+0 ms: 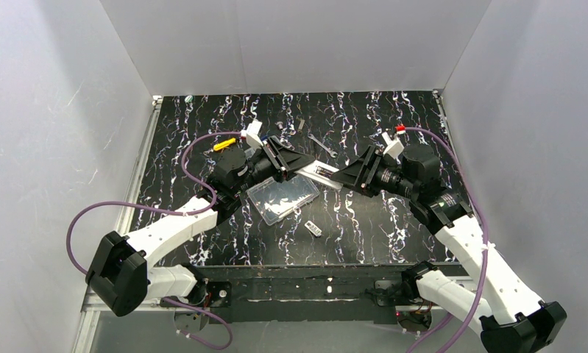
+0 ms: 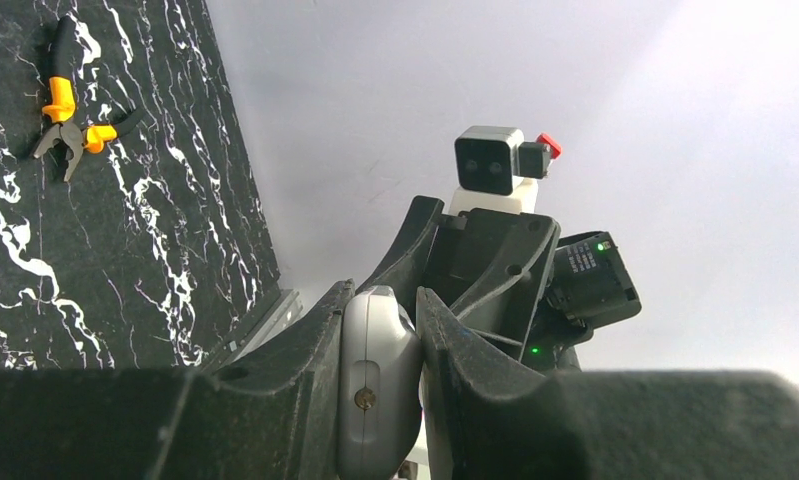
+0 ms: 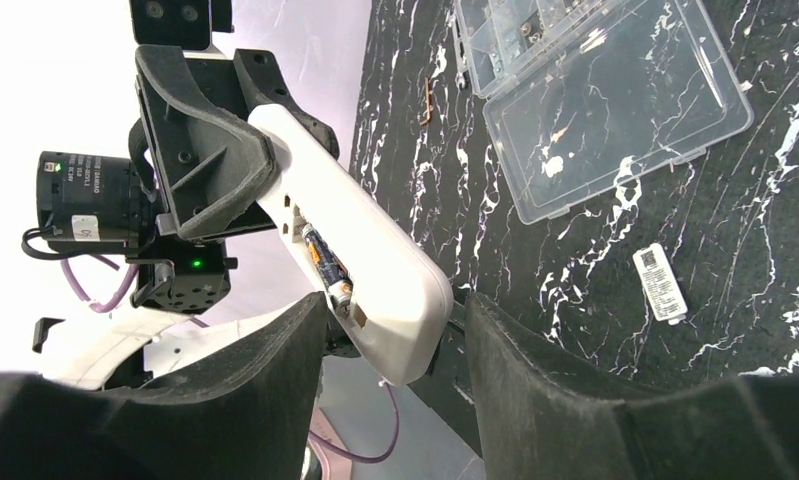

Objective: Load the batteries into the remote control
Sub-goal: Adjust the battery in the remote control.

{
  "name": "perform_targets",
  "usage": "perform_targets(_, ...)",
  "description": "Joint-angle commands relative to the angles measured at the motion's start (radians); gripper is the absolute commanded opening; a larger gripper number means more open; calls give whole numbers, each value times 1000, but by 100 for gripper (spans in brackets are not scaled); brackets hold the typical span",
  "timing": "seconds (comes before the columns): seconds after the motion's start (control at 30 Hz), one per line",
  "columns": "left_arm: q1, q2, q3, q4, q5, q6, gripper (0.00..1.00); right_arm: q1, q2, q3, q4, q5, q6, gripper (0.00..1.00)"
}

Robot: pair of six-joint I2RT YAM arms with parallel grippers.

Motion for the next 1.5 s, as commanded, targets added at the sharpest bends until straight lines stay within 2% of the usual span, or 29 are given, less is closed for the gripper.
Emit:
perform_targets(0.0,4,-19,30,101,15,-6,0,-3,-2,-12,61,-18,13,59)
perform_targets(0.37,4,-18,28,103,17,-9,0,-3,2,-18,67,-21,11,51)
perform_targets(0.53,3,-15,18,102,11,-9,0,-3,-26,-13,77,-14,-21,74)
perform_targets(0.63,4,-20,8,76,-1,-8,0,-3,-58,4,59,32,-68,80)
perform_targets(0.9,10,-80,13,-177,-8,73,0,-8,-145,99,-138,362,-249,81)
perform_targets(1.03,25,-117,36,-303,11,130,0,-25,-70,186,-352,585,-329,79)
perform_targets(1.17,38,-167,72,-439,36,224,0,-50,35,229,-474,684,-393,77)
perform_targets(1.3,41,-194,141,-612,48,337,0,-52,78,193,-456,643,-376,73)
perform_targets(1.47,41,-201,145,-633,50,343,0,-26,75,21,-258,417,-429,72)
